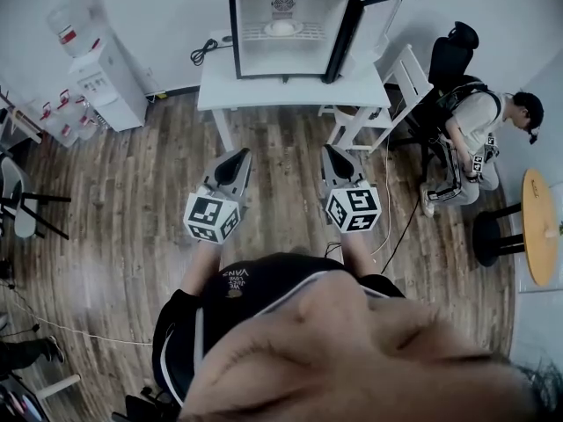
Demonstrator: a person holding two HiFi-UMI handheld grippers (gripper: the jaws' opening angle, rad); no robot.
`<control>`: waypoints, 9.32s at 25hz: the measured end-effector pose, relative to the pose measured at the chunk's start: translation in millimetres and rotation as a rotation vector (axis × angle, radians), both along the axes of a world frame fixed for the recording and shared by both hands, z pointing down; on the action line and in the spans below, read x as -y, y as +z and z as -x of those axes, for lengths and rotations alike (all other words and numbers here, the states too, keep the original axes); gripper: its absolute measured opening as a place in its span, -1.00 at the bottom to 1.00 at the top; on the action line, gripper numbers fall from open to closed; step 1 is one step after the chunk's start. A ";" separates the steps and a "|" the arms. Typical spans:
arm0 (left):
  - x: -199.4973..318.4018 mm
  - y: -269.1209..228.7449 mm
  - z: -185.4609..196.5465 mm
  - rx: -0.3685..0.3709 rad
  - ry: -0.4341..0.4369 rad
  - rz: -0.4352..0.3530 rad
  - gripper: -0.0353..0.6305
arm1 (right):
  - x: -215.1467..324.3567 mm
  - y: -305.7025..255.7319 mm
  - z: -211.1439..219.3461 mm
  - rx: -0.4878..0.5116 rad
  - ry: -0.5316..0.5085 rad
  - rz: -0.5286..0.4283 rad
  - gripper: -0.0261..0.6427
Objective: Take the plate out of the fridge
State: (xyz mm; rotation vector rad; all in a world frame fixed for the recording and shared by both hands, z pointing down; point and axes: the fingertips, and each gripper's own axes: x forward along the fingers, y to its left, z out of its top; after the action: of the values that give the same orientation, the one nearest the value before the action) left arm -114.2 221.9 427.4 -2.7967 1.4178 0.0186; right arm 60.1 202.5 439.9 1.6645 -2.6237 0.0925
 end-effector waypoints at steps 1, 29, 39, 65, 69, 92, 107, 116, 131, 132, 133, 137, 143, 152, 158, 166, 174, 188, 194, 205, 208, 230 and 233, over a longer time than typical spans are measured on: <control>0.8 0.7 1.4 0.010 0.004 -0.002 -0.84 | 0.0 -0.6 1.4 -0.002 0.004 0.000 -0.89; 118.6 3.3 -37.1 -0.011 -0.039 0.025 -0.84 | 128.0 4.1 -26.2 -0.018 -0.073 0.013 -0.89; 157.0 11.3 -47.6 -0.032 -0.100 0.059 -0.84 | 167.4 9.5 -42.3 -0.018 -0.099 0.029 -0.89; 234.2 20.5 -62.1 -0.057 -0.179 0.069 -0.84 | 252.8 24.0 -57.7 -0.040 -0.167 0.060 -0.89; 247.1 22.2 -56.8 -0.054 -0.180 0.077 -0.84 | 262.9 27.5 -53.3 -0.036 -0.166 0.067 -0.89; 364.6 16.2 -5.1 -0.022 -0.055 0.094 -0.84 | 368.0 14.4 -0.6 -0.003 -0.048 0.044 -0.89; 399.4 13.4 25.6 -0.019 -0.025 0.087 -0.84 | 398.9 9.1 22.4 0.009 -0.001 0.026 -0.89; 413.0 23.8 25.7 -0.033 -0.004 0.107 -0.84 | 408.8 10.0 24.7 -0.006 0.008 0.028 -0.89; 452.9 11.4 -8.0 -0.042 -0.070 0.089 -0.84 | 461.5 -0.9 -3.6 -0.015 -0.062 0.016 -0.89; 454.6 12.2 -10.8 -0.043 -0.074 0.091 -0.84 | 463.6 0.1 -5.9 -0.015 -0.066 0.018 -0.89; 456.1 13.3 -13.5 -0.043 -0.077 0.094 -0.84 | 465.7 1.6 -8.4 -0.015 -0.070 0.021 -0.89; 464.1 15.6 -22.8 -0.043 -0.096 0.097 -0.84 | 475.2 7.7 -17.0 -0.012 -0.089 0.033 -0.89; 478.6 20.5 -37.8 -0.046 -0.115 0.107 -0.84 | 490.8 13.5 -28.1 -0.014 -0.116 0.042 -0.89; 499.6 21.2 -58.1 -0.045 -0.149 0.094 -0.84 | 515.0 16.1 -39.2 -0.029 -0.180 0.037 -0.89; 507.6 25.6 -69.2 -0.058 -0.186 0.095 -0.84 | 525.2 22.3 -45.0 -0.051 -0.234 0.045 -0.89; 519.8 30.2 -71.1 -0.059 -0.175 0.113 -0.84 | 534.6 23.3 -43.5 -0.042 -0.226 0.048 -0.89; 537.0 29.0 -55.9 -0.069 -0.152 0.140 -0.84 | 545.0 23.4 -35.0 -0.026 -0.174 0.062 -0.89; 551.0 31.9 -43.8 -0.062 -0.104 0.175 -0.84 | 553.1 22.4 -17.8 -0.018 -0.133 0.071 -0.89; 556.3 45.1 -37.6 -0.110 -0.097 0.262 -0.84 | 556.1 22.9 -11.8 -0.023 -0.130 0.073 -0.89; 564.2 73.6 -34.1 -0.195 -0.114 0.423 -0.72 | 560.9 25.6 -6.9 -0.029 -0.135 0.077 -0.89; 565.9 78.8 -36.3 -0.236 -0.099 0.475 -0.44 | 561.3 27.3 -7.7 -0.031 -0.134 0.081 -0.89; 577.2 92.8 -48.0 -0.357 -0.079 0.630 -0.18 | 563.5 31.9 -13.3 -0.045 -0.131 0.095 -0.89; 578.2 91.4 -49.1 -0.368 -0.069 0.638 -0.18 | 564.1 32.5 -13.1 -0.043 -0.132 0.097 -0.89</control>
State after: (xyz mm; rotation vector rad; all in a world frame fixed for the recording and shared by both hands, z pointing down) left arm -65.1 -356.4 518.9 -3.3813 1.8800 0.1031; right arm 73.2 -361.7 472.4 1.4438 -2.6426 0.1745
